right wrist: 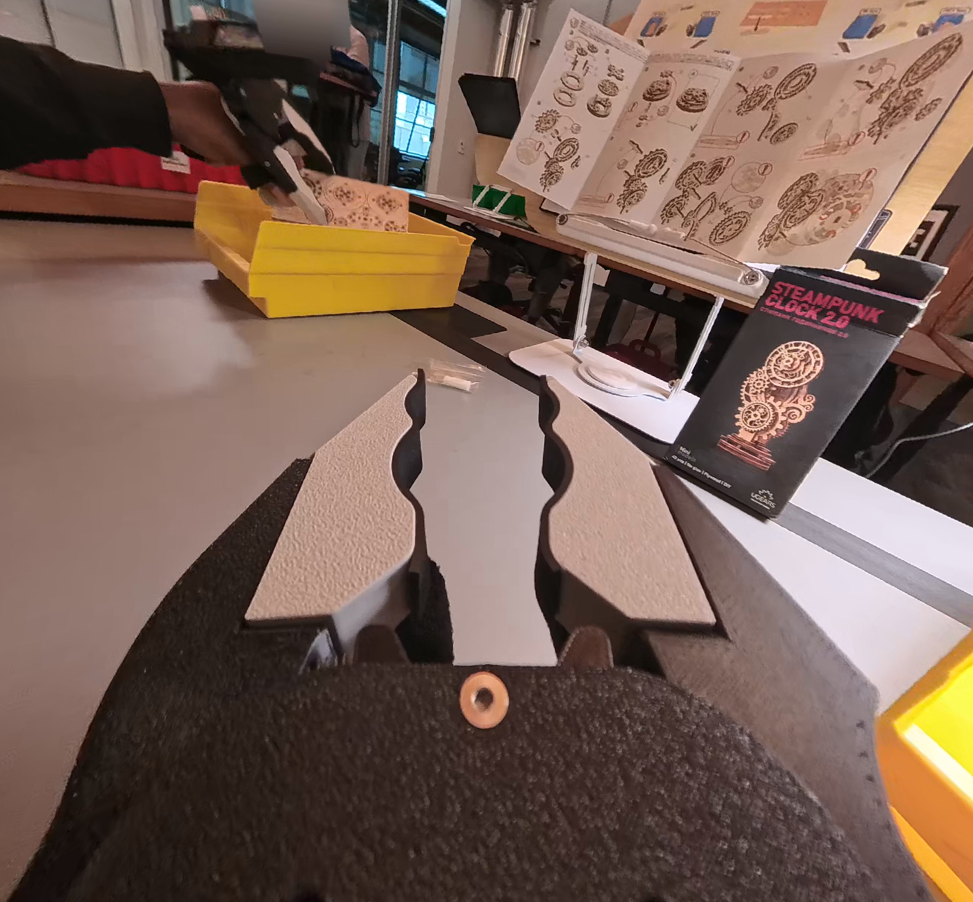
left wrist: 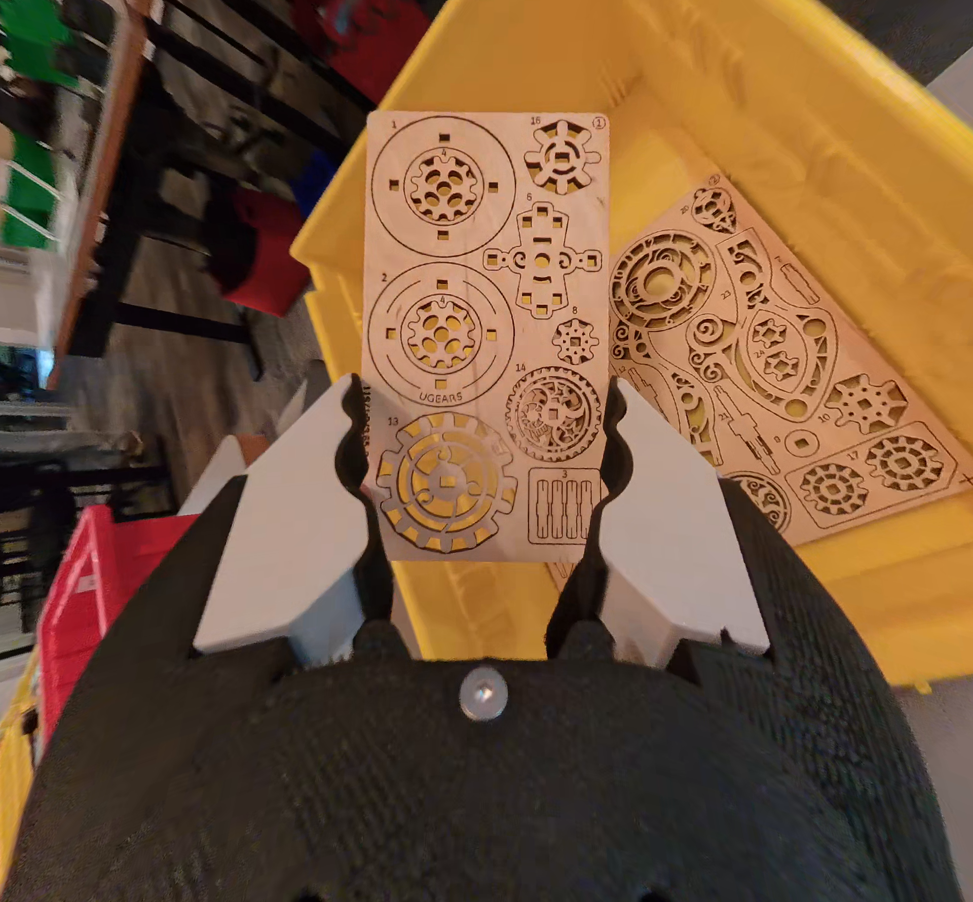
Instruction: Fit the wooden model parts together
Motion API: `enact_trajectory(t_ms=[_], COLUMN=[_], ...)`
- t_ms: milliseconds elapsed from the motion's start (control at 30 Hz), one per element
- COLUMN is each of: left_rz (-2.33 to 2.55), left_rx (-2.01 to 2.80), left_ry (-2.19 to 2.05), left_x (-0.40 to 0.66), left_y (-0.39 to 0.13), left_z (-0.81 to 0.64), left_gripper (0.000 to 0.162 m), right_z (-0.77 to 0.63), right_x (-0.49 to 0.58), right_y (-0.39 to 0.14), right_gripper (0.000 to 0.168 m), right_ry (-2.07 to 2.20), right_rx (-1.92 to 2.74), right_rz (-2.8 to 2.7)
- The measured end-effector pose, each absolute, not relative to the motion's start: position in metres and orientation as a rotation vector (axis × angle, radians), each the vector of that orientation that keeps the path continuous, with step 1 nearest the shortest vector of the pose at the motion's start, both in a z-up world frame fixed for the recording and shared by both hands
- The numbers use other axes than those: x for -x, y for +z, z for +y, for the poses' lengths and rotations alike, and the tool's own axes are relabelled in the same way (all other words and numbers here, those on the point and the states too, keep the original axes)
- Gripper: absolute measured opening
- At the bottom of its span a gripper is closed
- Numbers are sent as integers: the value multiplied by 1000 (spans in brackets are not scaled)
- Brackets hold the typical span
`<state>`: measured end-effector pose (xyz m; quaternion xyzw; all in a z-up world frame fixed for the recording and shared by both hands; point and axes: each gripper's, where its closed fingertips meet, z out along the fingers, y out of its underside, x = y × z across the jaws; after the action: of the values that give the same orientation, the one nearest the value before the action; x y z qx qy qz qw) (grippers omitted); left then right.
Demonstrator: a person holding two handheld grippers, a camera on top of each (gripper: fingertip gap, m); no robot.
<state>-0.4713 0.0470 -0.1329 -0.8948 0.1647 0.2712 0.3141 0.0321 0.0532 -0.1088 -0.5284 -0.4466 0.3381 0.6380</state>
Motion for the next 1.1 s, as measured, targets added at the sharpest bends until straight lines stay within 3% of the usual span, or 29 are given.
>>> enact_trajectory(t_ms=[33, 500, 733, 900, 967, 1067, 1100], left_rz=[443, 530, 663, 713, 721, 741, 737], left_rx=[2329, 1802, 1677, 1638, 1640, 1651, 1657], left_ry=[736, 630, 457, 344, 294, 246, 226], left_x=[468, 290, 151, 82, 63, 45, 41], left_y=[-127, -36, -47, -57, -62, -70, -71], left_z=[44, 8, 4, -1, -3, -5, -5], left_gripper=[91, 91, 90, 91, 91, 91, 91], right_z=[52, 31, 18, 12, 8, 8, 9], right_x=[-32, 6, 35, 39, 38, 34, 32], right_y=[-109, -94, -51, -53, -51, -48, -48], right_gripper=[41, 41, 40, 45, 41, 4, 3], right_ry=[770, 1088, 1429, 1703, 1763, 1768, 1759], right_rx=[1201, 1324, 1340, 1411, 1402, 1376, 1370], right_rz=[-1026, -1007, -933, -851, -841, -861, -884])
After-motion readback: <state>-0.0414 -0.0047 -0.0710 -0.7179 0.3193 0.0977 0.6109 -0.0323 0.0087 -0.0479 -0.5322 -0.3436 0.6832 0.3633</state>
